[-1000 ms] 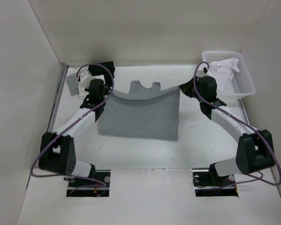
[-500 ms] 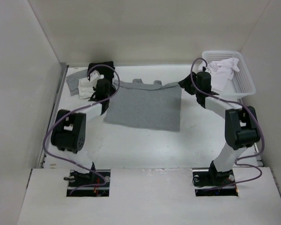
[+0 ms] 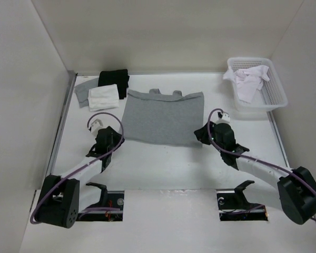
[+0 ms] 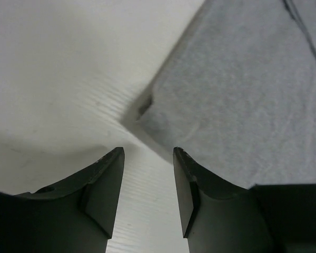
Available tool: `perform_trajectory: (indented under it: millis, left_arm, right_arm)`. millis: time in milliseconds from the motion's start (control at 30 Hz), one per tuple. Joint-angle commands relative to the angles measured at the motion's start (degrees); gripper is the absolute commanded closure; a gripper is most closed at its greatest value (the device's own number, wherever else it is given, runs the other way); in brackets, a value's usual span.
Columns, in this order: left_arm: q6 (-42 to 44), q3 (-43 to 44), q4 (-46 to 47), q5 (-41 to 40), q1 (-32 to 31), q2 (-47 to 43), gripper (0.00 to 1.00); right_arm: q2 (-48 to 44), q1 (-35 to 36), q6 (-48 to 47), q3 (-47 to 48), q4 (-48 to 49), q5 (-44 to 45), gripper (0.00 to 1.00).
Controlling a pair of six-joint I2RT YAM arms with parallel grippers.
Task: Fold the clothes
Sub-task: Fold the tank top
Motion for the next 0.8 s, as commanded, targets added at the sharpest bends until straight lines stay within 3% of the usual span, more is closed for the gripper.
perform_trajectory:
  millis: [0, 200, 367, 533, 767]
  left_arm:
    - [-3.2, -1.9, 3.6, 5.3, 4.0, 0.5, 0.57]
    - [-3.4, -1.9, 9.0, 8.5, 6.7, 7.4, 0.57]
    - [-5.1, -2.5, 14.6, 10.4, 7.7, 11.7, 0.59]
    - [-5.2, -2.5, 15.0, 10.7, 8.3, 11.6, 0.76]
    - [-5.2, -1.8, 16.1, 10.1, 9.1, 12.3, 0.9]
  right_arm:
    - [-3.7, 1.0, 1.8, -2.9, 2.4, 2.7, 0.68]
    - [-5.6, -0.1, 5.0, -7.8, 2.5, 3.1, 0.54]
    - [-4.3, -1.9, 7.7, -9.8, 3.2, 2.9, 0.52]
    - [-5.2, -3.4, 10.3, -11.0, 2.6, 3.3, 0.52]
    - [-3.2, -3.4, 14.6, -11.8, 1.5, 3.1, 0.52]
